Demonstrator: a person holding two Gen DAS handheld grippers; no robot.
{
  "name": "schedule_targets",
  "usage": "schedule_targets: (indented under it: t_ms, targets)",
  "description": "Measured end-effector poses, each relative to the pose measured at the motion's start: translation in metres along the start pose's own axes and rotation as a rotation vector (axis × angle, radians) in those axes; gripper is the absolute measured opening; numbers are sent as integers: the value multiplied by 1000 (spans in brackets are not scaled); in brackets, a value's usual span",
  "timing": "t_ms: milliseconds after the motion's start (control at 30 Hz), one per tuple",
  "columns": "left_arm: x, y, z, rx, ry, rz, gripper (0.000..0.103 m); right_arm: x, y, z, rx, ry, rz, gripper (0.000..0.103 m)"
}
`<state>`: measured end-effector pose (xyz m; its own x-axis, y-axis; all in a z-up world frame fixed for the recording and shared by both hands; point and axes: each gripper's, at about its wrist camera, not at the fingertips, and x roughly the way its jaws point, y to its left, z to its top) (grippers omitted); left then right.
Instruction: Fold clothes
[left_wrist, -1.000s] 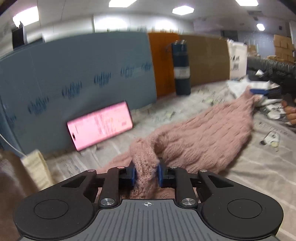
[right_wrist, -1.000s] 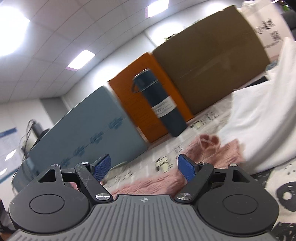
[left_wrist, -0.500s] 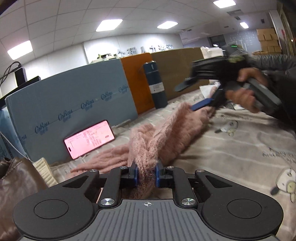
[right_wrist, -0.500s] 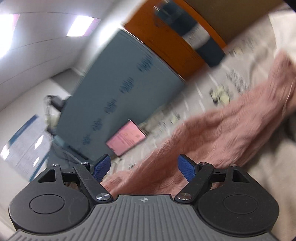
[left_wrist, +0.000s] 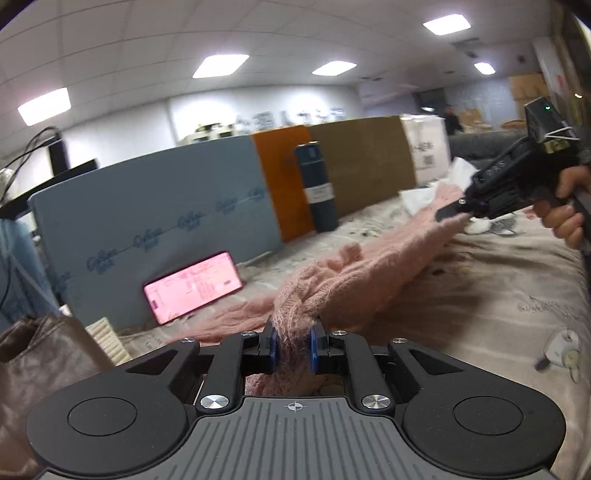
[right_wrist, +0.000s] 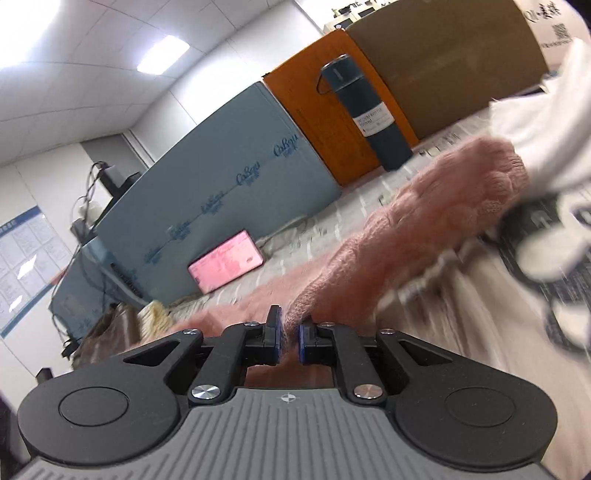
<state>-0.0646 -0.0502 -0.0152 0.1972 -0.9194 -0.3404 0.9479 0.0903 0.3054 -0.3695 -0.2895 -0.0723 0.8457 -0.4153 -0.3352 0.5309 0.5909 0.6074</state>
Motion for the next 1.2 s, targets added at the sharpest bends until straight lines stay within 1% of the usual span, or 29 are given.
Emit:
schedule_targets:
  t_ms: [133, 200, 233, 267, 300, 333, 367, 400, 433, 467, 500, 533, 567, 600, 633, 667, 700, 733, 767, 800, 833, 867, 933, 1033, 1100, 1133, 1200]
  targets:
    - [0, 1, -7, 34, 76, -78, 14, -16, -13, -26, 98, 75, 15, 8]
    - [1, -4, -13, 65, 133, -119, 15, -19, -15, -34, 86, 106, -12, 8]
    - [2, -8, -17, 78, 165, -138, 17, -21, -17, -36, 81, 113, -28, 9]
    - [4, -11, -20, 91, 198, -149, 21, -24, -19, -36, 78, 117, -40, 14]
    - [4, -14, -23, 104, 219, -149, 21, -28, -22, -35, 76, 113, -54, 25]
    - [1, -17, -25, 113, 223, -146, 24, -34, -25, -31, 76, 79, -74, 35]
    - [-4, -18, -26, 114, 216, -146, 28, -41, -28, -26, 75, 42, -95, 55]
    - [-10, -17, -26, 104, 205, -156, 32, -49, -32, -20, 69, -10, -122, 67]
    - [-15, -15, -25, 83, 183, -162, 42, -55, -37, -13, 62, -62, -154, 70]
    - [-21, -12, -24, 58, 155, -162, 55, -58, -43, -5, 55, -112, -204, 71]
    - [-27, -9, -23, 33, 126, -163, 61, -60, -50, 4, 50, -158, -255, 72]
    - [-30, -7, -22, 1, 99, -144, 73, -56, -60, 13, 59, -183, -309, 72]
    - [-31, -4, -20, -36, 73, -114, 79, -51, -71, 22, 90, -186, -353, 72]
    - [-33, -1, -19, -73, 46, -83, 81, -46, -83, 31, 122, -190, -397, 72]
    - [-34, 2, -18, -109, 19, -52, 87, -41, -94, 39, 155, -193, -438, 71]
    - [-33, 4, -17, -141, 6, -10, 90, -35, -103, 44, 189, -191, -464, 69]
    - [-30, 5, -16, -164, 10, 33, 90, -28, -108, 48, 199, -181, -477, 62]
    - [-27, 5, -16, -178, 23, 65, 90, -23, -108, 50, 173, -177, -480, 56]
    - [-24, 5, -16, -185, 37, 90, 90, -17, -108, 51, 141, -166, -477, 40]
    - [-20, 5, -16, -187, 53, 107, 90, -11, -107, 52, 94, -128, -448, 17]
    - [-16, 4, -16, -183, 69, 114, 90, -7, -106, 51, 70, -104, -420, 9]
    - [-12, 3, -16, -175, 90, 113, 90, -10, -102, 51, 52, -109, -420, 7]
    - [-3, 1, -18, -148, 143, 111, 90, -17, -94, 50, 12, -128, -421, 6]
    - [4, -1, -23, -106, 216, 93, 90, -49, -68, 55, -96, -256, -455, 6]
    - [3, 1, -24, -108, 223, 78, 90, -66, -53, 59, -177, -322, -491, 6]
    - [3, 2, -26, -114, 224, 77, 90, -68, -52, 62, -193, -319, -503, 6]
    - [3, 3, -28, -121, 227, 73, 91, -60, -58, 64, -196, -274, -536, 6]
